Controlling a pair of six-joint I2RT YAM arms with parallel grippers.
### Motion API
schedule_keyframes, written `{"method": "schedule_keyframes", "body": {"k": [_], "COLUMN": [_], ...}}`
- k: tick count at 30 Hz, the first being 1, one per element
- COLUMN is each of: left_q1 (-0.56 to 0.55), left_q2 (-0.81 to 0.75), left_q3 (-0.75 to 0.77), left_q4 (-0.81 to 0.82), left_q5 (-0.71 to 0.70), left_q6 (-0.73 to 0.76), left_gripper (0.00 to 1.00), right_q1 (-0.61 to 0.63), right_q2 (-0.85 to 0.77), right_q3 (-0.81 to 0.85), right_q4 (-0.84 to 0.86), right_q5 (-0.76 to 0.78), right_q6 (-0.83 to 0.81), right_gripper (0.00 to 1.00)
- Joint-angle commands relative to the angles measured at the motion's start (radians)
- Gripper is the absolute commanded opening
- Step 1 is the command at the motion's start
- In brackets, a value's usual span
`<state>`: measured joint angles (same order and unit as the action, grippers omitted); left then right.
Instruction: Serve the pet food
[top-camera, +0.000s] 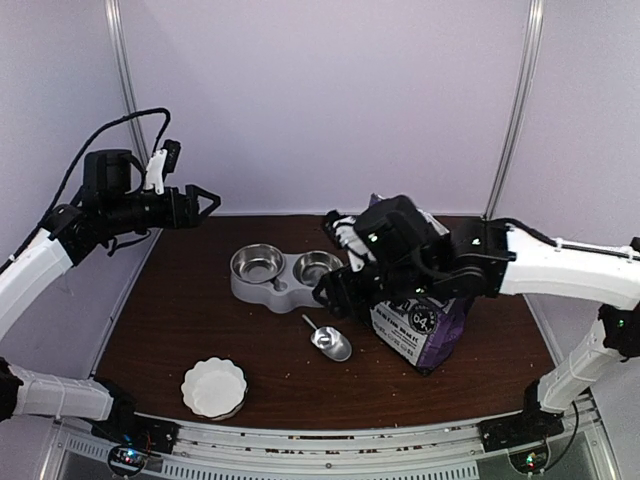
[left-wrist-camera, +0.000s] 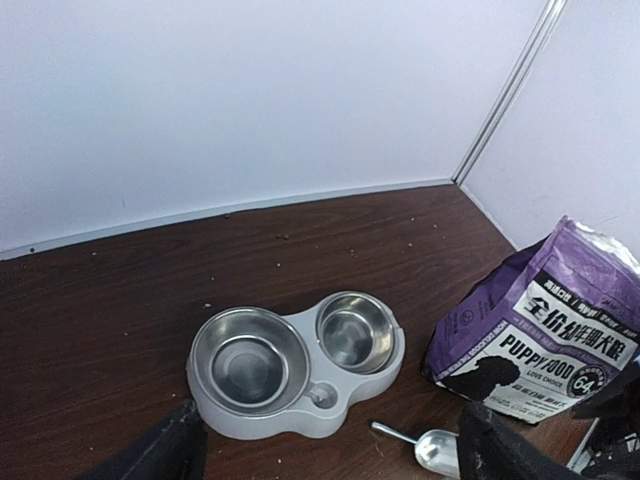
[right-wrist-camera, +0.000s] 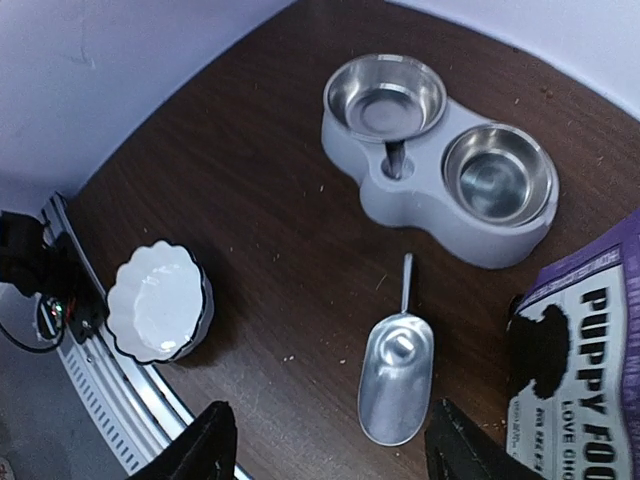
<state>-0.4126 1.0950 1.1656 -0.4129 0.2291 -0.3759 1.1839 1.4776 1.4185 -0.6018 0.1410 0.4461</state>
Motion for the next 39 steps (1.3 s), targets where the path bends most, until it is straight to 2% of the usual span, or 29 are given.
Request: {"method": "schedule_keyframes", "body": {"k": [1, 9, 23, 39], "left_q1": [0.009, 0.01, 0.011, 0.012], "left_q2": [-0.021, -0.052, -0.052, -0.044], "left_q3": [-0.024, -0.127, -0.144, -0.149], "left_q4": [-0.041, 0.017, 0.008, 0.014], "left_q5": [-0.064, -0.158, -0.166, -0.158], "left_q6": [0.125, 0.186, 0.202, 0.199], "left_gripper": [0.9, 0.9, 0.9, 0.9], "right_q1": [0.028, 0.019, -0.069, -0.095], "right_q2": [0.145, 0.335, 0.393, 0.439], "right_q3": [-0.013, 0.015, -0.043, -0.072], "right_q4": [0.005, -0.139, -0.125, -0.044], "right_q5": [-0.025, 0.016, 0.021, -0.054], "right_q6": [0.099, 0.15, 0.185, 0.169], "right_gripper": [0.65, 0.58, 0.5, 0.24]}}
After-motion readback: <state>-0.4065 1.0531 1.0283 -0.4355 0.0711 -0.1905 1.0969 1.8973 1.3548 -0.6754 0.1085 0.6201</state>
